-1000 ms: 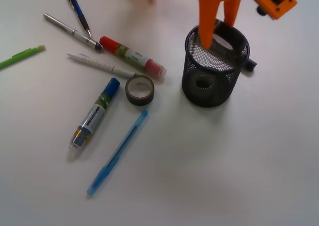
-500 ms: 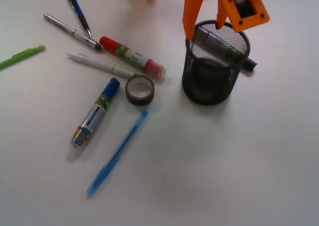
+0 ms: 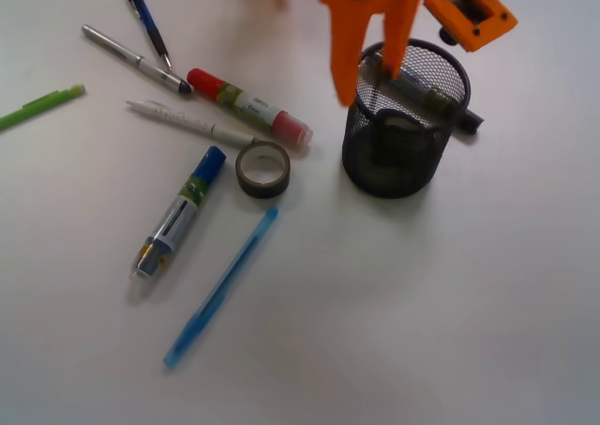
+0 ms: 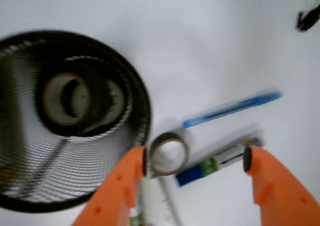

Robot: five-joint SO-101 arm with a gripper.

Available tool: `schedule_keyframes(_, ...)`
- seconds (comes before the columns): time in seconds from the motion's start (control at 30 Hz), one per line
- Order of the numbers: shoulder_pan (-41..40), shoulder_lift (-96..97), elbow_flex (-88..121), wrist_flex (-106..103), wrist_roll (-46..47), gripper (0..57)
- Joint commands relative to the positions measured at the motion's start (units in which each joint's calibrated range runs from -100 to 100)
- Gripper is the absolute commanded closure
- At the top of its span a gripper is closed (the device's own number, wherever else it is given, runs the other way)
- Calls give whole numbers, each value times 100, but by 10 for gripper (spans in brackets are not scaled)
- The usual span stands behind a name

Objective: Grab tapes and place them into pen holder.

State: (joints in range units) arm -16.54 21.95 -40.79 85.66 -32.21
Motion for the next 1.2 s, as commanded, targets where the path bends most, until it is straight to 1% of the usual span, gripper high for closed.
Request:
schedule_keyframes(0.0,753,-202,-323,-394,957,351)
schedule_keyframes(0.03,1269,-176,-296,-263,1050,352)
schedule_keyframes(0.13,1889,-49,-124,69,1197,354)
schedule_keyframes(0.2,2099,130,112,139,1333,354)
schedule_keyframes(0.3,2084,640,438,-71,1470,351)
schedule_keyframes(0.43,1770,1481,456,-254,1480,351)
schedule_keyframes(0.77,1381,2450,-885,236,1358,351)
schedule_keyframes(1.17,1396,3325,-1410,244,1216,353)
